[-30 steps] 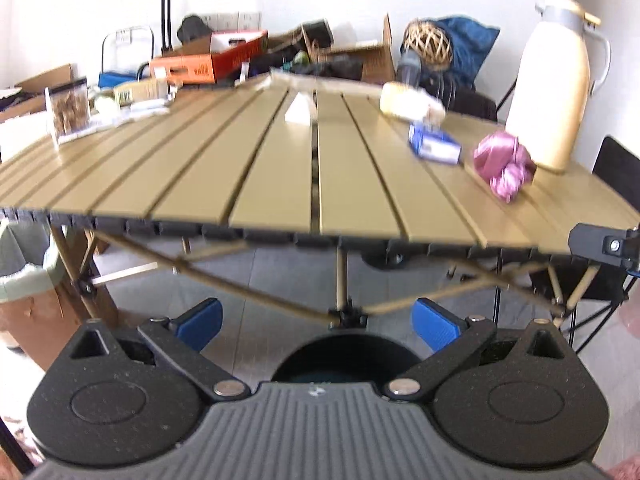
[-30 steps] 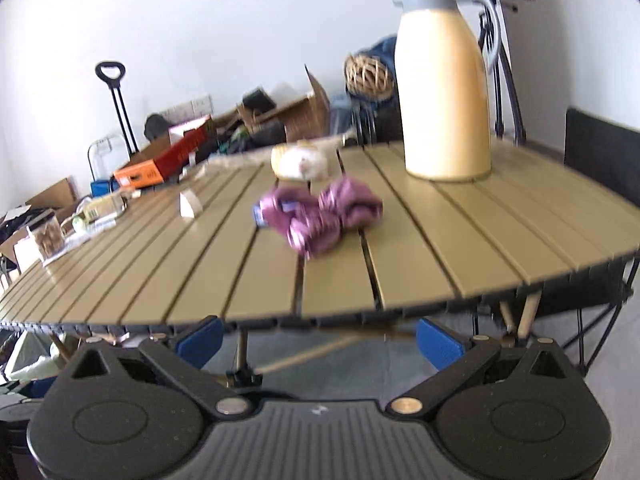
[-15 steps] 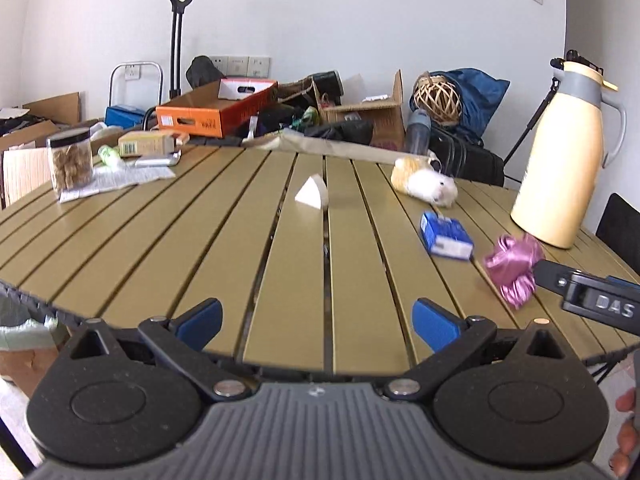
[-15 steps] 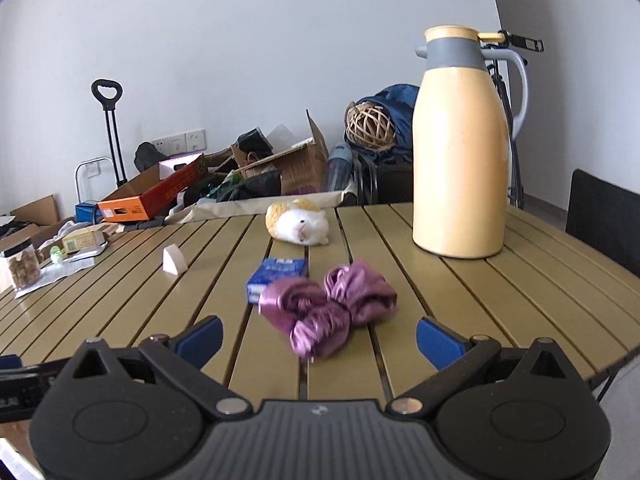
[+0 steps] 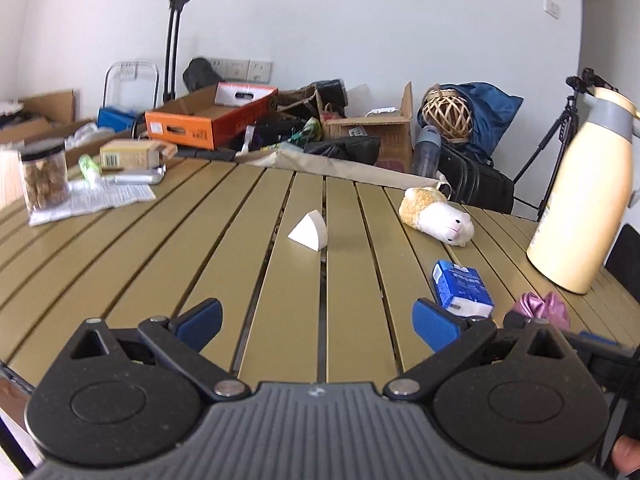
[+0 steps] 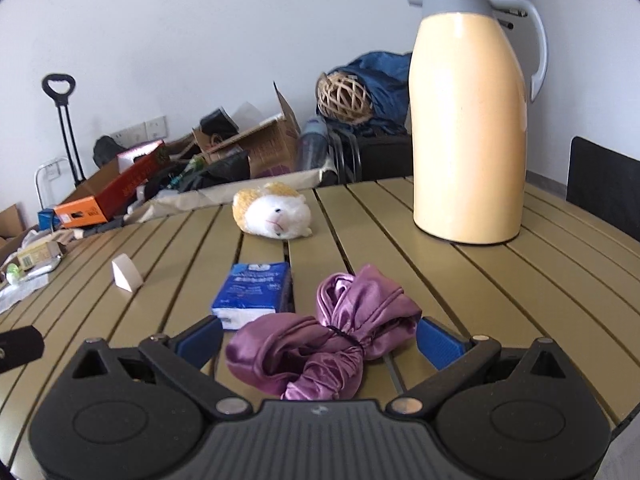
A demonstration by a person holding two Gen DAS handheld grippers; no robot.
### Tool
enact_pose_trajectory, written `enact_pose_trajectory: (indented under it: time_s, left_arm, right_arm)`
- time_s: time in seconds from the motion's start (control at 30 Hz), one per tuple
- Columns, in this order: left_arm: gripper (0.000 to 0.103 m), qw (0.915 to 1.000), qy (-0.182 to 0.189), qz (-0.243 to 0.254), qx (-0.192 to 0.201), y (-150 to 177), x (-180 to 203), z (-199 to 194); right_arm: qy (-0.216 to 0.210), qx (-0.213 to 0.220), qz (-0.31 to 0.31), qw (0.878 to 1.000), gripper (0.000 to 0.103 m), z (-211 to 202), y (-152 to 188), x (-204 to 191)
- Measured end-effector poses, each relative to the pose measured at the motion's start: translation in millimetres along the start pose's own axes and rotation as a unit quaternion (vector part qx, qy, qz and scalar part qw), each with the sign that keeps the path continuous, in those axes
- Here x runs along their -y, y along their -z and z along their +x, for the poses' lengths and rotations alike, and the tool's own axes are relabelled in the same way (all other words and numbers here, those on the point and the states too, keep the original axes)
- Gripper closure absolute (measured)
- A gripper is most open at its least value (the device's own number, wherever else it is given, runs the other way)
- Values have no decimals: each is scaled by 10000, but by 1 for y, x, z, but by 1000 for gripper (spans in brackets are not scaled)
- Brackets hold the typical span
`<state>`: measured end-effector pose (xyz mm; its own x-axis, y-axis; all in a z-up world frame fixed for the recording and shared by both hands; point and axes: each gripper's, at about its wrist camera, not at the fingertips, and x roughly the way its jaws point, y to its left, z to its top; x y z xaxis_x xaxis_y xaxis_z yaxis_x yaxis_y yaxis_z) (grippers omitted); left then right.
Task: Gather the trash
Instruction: 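Close the right tool on the purple satin cloth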
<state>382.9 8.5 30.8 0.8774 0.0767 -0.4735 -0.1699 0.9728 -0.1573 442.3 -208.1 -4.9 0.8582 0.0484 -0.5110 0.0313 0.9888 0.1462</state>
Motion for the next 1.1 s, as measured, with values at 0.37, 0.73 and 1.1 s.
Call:
enact_pose_trajectory:
  time_s: [0.37, 0.73, 1.1]
  left_arm:
    - [0, 9998, -95, -80, -168, 6, -11, 16]
    - [0, 9998, -110, 26, -179, 12, -5, 12]
    - [0, 9991, -201, 249, -280, 23, 0, 18]
  right_arm:
    - [99, -98, 126, 9998, 8, 22, 9, 3]
    - [208, 47, 15, 9998, 49, 13, 12, 6]
    - [-18, 176, 350, 9992, 64, 7, 12, 25]
